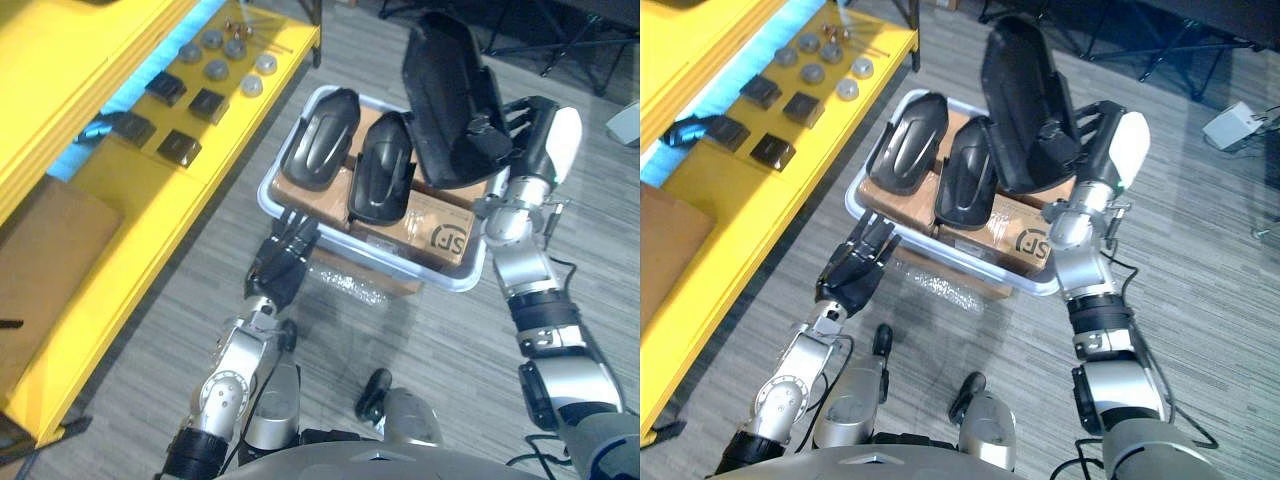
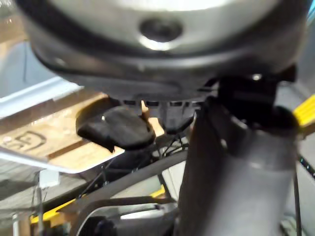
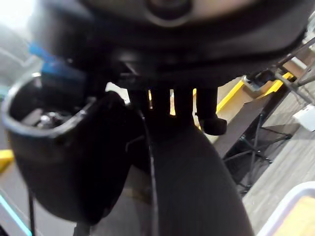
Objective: Walk over and take three plastic housings, then place them on the shelf
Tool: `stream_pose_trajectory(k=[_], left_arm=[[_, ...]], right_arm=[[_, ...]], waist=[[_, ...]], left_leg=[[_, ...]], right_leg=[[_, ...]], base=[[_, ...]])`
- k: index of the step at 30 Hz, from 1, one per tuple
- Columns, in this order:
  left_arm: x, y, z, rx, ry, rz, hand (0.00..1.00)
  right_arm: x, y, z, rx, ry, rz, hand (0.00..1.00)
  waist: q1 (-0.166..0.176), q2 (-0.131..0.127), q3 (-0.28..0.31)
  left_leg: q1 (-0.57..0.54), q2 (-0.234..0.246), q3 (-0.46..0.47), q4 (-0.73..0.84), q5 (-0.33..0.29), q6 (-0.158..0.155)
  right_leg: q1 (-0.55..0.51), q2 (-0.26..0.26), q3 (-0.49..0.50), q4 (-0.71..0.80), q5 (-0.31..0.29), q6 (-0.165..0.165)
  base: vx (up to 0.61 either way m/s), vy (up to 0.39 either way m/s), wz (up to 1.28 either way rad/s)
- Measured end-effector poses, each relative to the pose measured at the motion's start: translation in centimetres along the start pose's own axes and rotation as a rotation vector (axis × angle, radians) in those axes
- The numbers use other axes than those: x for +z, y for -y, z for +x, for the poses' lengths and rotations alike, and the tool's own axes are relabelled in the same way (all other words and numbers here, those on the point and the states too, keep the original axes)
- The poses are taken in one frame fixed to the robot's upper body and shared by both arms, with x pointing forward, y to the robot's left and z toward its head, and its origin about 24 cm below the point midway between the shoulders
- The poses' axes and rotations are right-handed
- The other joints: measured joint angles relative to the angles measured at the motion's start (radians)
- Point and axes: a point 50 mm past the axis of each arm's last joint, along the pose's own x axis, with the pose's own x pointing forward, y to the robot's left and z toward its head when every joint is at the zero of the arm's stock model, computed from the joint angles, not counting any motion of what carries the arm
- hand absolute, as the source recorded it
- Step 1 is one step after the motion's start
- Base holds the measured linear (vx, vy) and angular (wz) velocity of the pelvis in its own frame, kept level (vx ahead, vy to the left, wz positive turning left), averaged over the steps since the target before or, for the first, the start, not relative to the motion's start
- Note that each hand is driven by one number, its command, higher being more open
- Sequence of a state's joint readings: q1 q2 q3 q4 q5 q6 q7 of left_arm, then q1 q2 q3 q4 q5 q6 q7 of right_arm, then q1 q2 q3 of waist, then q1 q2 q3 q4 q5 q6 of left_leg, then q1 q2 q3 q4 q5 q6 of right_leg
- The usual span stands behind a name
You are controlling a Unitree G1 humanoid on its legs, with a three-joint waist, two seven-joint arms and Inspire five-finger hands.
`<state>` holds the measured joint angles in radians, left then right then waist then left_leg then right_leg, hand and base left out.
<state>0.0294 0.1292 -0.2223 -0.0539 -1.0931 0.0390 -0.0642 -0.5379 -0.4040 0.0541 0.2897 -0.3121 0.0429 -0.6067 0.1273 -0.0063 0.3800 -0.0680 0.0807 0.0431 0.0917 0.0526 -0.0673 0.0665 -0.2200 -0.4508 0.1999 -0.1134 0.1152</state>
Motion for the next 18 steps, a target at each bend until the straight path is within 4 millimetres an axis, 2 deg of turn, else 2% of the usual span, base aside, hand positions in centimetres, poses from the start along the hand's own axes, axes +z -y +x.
stream_pose_trajectory(k=[1,5,7,10,15,18], left_arm=[[0.1,0.2,0.4,-0.010,0.001,0.001,1.00],[0.9,0.6,1.9,-0.022,0.049,0.019,1.00],[1.2,0.8,2.2,-0.031,0.067,0.021,1.00],[1.2,1.1,2.4,-0.040,0.078,0.017,1.00],[1.2,1.1,2.4,-0.047,0.087,0.016,1.00],[1.0,1.4,2.4,-0.057,0.081,0.022,1.00]], right_arm=[[0.3,-0.1,-0.4,0.006,0.022,0.015,0.00],[3.1,-1.1,-2.2,0.071,0.188,0.112,0.00],[3.8,-1.3,-2.5,0.093,0.223,0.141,0.00],[3.7,-2.2,-3.5,0.146,0.214,0.162,0.00],[3.8,-4.0,-5.3,0.280,0.200,0.196,0.00],[4.2,-5.6,-7.1,0.377,0.177,0.248,0.00]], waist=[[-0.003,-0.001,-0.009],[-0.050,-0.013,-0.096],[-0.057,-0.016,-0.111],[-0.079,-0.019,-0.147],[-0.080,-0.010,-0.171],[-0.080,-0.003,-0.201]], left_leg=[[0.011,0.000,0.007,-0.010,0.002,0.003],[0.058,-0.001,0.060,-0.065,0.005,0.008],[0.082,-0.001,0.086,-0.080,0.006,0.009],[0.097,-0.005,0.097,-0.098,0.009,0.012],[0.129,-0.006,0.113,-0.120,0.011,0.015],[0.130,-0.010,0.114,-0.135,0.019,0.019]], right_leg=[[0.007,0.004,0.006,-0.013,0.008,0.002],[0.028,0.014,0.048,-0.085,0.051,0.009],[0.033,0.015,0.073,-0.097,0.062,0.010],[0.043,0.018,0.080,-0.118,0.072,0.013],[0.058,0.021,0.094,-0.129,0.082,0.013],[0.059,0.022,0.098,-0.152,0.097,0.013]], base=[[0.05,0.017,-0.26],[0.04,0.023,-0.34],[0.01,0.028,-0.35],[-0.01,0.018,-0.15],[-0.03,0.010,-0.10],[-0.03,0.018,-0.02]])
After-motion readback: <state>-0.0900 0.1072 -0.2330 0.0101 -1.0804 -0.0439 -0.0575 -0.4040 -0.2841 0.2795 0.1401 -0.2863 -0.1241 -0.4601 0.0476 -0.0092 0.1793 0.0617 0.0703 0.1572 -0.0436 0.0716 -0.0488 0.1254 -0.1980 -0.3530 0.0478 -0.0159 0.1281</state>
